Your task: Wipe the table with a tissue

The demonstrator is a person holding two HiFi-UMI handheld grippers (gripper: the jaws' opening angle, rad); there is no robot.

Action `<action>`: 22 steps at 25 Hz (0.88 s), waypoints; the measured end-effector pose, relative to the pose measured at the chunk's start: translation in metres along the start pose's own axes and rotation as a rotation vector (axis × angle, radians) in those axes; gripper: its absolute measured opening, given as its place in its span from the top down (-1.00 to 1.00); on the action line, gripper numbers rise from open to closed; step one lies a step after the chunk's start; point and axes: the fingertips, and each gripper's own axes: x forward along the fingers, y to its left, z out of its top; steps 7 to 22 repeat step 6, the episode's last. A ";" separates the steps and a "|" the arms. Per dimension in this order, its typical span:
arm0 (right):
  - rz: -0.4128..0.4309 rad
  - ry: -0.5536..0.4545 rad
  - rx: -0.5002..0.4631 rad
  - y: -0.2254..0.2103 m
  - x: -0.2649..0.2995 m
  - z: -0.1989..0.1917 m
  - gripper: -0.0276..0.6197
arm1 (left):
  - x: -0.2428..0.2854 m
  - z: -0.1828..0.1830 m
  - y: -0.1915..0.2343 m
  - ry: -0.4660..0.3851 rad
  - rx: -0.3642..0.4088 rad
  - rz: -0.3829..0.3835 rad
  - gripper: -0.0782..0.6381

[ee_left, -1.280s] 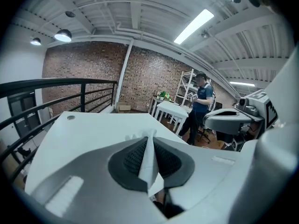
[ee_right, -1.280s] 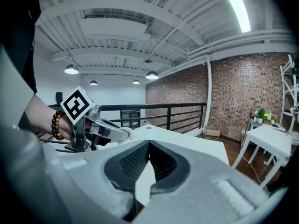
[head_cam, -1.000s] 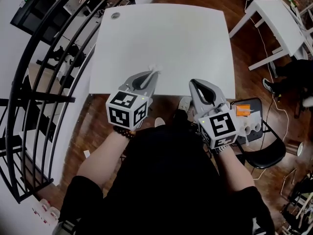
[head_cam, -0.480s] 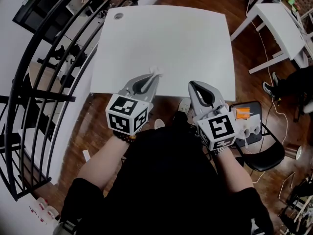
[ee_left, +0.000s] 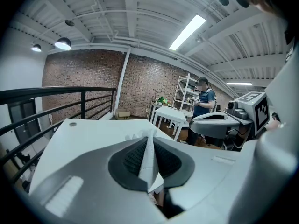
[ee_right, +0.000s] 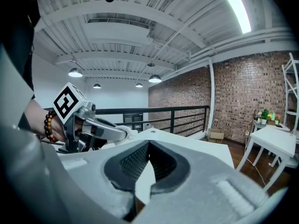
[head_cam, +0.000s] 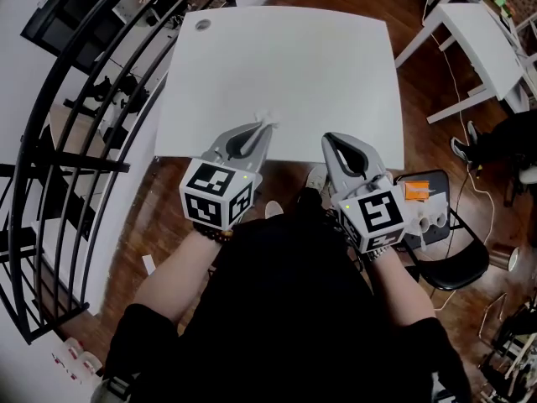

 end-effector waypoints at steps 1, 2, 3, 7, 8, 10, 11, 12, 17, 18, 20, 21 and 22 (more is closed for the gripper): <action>-0.001 -0.002 -0.001 0.000 0.000 0.001 0.94 | 0.000 0.001 0.000 -0.001 0.001 -0.001 0.72; -0.003 -0.003 -0.002 0.000 0.000 0.002 0.94 | 0.000 0.001 0.000 -0.002 0.002 -0.002 0.72; -0.004 -0.005 -0.003 0.000 0.000 0.002 0.94 | 0.000 0.002 0.000 -0.003 0.004 -0.003 0.72; -0.008 -0.009 -0.003 0.001 0.001 0.003 0.94 | 0.000 0.002 0.001 -0.006 0.007 -0.006 0.72; -0.008 -0.009 -0.003 0.001 0.001 0.003 0.94 | 0.000 0.002 0.001 -0.006 0.007 -0.006 0.72; -0.008 -0.009 -0.003 0.001 0.001 0.003 0.94 | 0.000 0.002 0.001 -0.006 0.007 -0.006 0.72; -0.008 -0.009 -0.003 0.001 0.001 0.003 0.94 | 0.000 0.002 0.001 -0.006 0.007 -0.006 0.72; -0.008 -0.009 -0.003 0.001 0.001 0.003 0.94 | 0.000 0.002 0.001 -0.006 0.007 -0.006 0.72; -0.008 -0.009 -0.003 0.001 0.001 0.003 0.94 | 0.000 0.002 0.001 -0.006 0.007 -0.006 0.72; -0.008 -0.009 -0.003 0.001 0.001 0.003 0.94 | 0.000 0.002 0.001 -0.006 0.007 -0.006 0.72; -0.008 -0.009 -0.003 0.001 0.001 0.003 0.94 | 0.000 0.002 0.001 -0.006 0.007 -0.006 0.72; -0.008 -0.009 -0.003 0.001 0.001 0.003 0.94 | 0.000 0.002 0.001 -0.006 0.007 -0.006 0.72; -0.008 -0.009 -0.003 0.001 0.001 0.003 0.94 | 0.000 0.002 0.001 -0.006 0.007 -0.006 0.72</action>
